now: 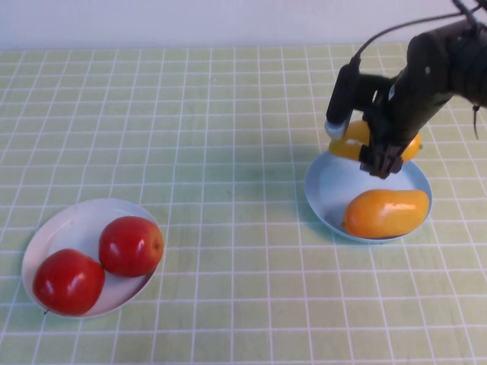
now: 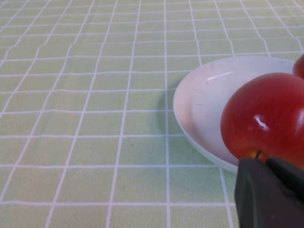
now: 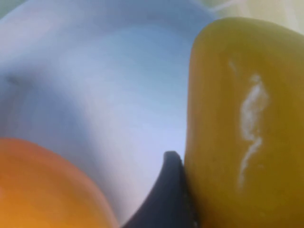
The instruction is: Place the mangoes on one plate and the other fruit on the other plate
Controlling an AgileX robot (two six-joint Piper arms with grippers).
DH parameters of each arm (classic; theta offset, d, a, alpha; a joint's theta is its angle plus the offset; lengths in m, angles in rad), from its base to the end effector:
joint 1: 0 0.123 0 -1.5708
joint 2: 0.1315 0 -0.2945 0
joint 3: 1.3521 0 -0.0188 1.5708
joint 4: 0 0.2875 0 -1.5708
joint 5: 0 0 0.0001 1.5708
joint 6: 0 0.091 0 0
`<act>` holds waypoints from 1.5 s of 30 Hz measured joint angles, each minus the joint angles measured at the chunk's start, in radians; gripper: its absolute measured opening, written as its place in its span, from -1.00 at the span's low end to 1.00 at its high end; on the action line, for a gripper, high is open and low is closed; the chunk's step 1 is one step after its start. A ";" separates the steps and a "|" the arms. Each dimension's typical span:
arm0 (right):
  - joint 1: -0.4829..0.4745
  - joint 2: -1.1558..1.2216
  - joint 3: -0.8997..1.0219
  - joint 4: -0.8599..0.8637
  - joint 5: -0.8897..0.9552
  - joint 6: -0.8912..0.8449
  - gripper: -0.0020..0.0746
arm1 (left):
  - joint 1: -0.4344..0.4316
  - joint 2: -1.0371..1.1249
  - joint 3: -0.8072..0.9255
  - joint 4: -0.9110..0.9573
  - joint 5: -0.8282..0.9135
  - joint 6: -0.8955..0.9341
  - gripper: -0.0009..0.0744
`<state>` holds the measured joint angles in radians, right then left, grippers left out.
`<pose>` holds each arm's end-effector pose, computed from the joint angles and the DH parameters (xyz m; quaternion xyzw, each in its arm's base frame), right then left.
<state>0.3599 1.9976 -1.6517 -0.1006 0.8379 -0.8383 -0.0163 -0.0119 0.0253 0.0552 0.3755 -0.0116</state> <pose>0.4519 0.1628 0.2367 -0.5672 0.7882 -0.0985 0.2174 0.0798 0.0005 0.1710 0.0166 0.8050 0.0151 0.5929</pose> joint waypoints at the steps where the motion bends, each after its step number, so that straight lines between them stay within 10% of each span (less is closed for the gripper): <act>1: 0.000 0.016 0.000 0.013 0.000 -0.009 0.49 | 0.000 0.000 0.000 0.000 0.000 0.000 -0.98; 32: 0.000 -0.011 0.000 0.120 -0.033 -0.025 0.73 | 0.000 0.000 0.000 0.000 0.000 0.000 -0.98; 45: 0.004 -0.464 0.100 0.364 0.166 0.272 -0.91 | 0.000 0.000 0.000 0.000 0.000 0.000 -0.98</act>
<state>0.3635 1.5332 -1.5513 0.2634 1.0043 -0.5658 -0.0163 -0.0119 0.0253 0.0552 0.3755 -0.0116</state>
